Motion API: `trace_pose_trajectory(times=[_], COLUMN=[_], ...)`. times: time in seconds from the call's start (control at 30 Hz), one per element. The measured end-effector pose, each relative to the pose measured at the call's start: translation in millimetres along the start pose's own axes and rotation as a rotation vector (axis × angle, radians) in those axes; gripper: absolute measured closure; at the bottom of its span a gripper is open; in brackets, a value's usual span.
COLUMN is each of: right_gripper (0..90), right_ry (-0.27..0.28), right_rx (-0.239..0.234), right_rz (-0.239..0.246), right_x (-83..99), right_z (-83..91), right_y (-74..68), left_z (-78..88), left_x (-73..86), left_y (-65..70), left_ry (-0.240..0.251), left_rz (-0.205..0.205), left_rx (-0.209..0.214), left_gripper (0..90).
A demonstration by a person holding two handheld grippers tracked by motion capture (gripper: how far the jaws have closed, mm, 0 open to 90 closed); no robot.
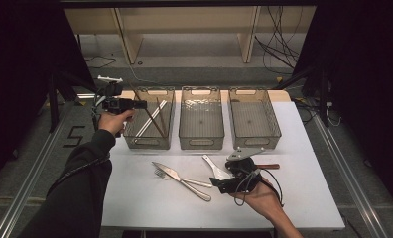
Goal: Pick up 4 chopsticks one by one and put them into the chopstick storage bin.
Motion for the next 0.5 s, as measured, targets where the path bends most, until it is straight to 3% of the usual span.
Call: trace_pose_trajectory(times=[0.5], right_gripper=[25.6], right_ry=[-0.004], right_rx=[-0.004], right_rz=[0.01], right_x=[0.2], right_z=[-0.7], right_y=[-1.0], left_z=[-17.2], left_x=[5.9], left_y=[-1.3], left_ry=[-0.066], left_rz=[0.016], left_rx=[0.0], left_gripper=[83.6])
Point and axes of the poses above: each handheld gripper's, and its own axes: z roughly backward along the jaws, x roughly out of its underside, y roughly to its right, the point moved 4 cm from there along -z, roughly forward along the jaws, and after that the axes turned 6 degrees about -y, right-handed, at the moved point
